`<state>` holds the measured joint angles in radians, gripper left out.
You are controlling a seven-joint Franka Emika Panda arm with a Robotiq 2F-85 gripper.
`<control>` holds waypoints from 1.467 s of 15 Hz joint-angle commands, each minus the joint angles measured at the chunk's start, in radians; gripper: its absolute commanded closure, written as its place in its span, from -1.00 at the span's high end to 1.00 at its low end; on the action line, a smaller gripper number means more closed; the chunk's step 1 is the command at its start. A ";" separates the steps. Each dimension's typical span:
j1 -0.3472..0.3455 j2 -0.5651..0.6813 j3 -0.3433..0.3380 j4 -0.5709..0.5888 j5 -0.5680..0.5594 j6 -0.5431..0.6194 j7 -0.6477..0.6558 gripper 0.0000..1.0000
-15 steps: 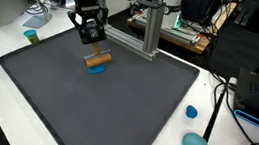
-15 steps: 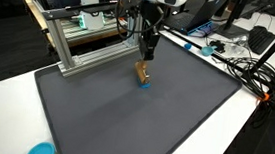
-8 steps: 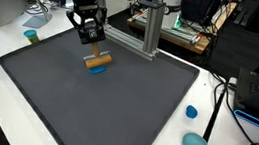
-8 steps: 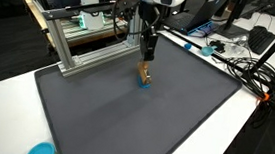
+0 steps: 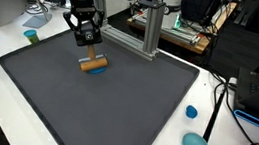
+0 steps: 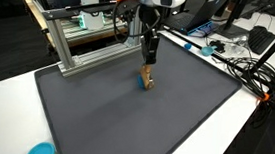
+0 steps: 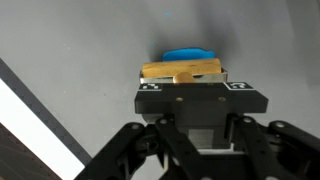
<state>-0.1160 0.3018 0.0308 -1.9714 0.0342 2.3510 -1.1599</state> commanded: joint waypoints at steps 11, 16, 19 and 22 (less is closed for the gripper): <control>0.013 0.066 -0.009 0.015 -0.069 -0.014 0.041 -0.56; 0.001 0.112 0.008 0.027 -0.031 -0.031 0.010 -0.56; -0.010 0.137 0.016 0.049 -0.002 -0.059 -0.010 -0.56; -0.025 0.150 0.034 0.060 0.045 -0.070 -0.050 -0.56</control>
<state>-0.1182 0.3561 0.0367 -1.9203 0.0206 2.2986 -1.1560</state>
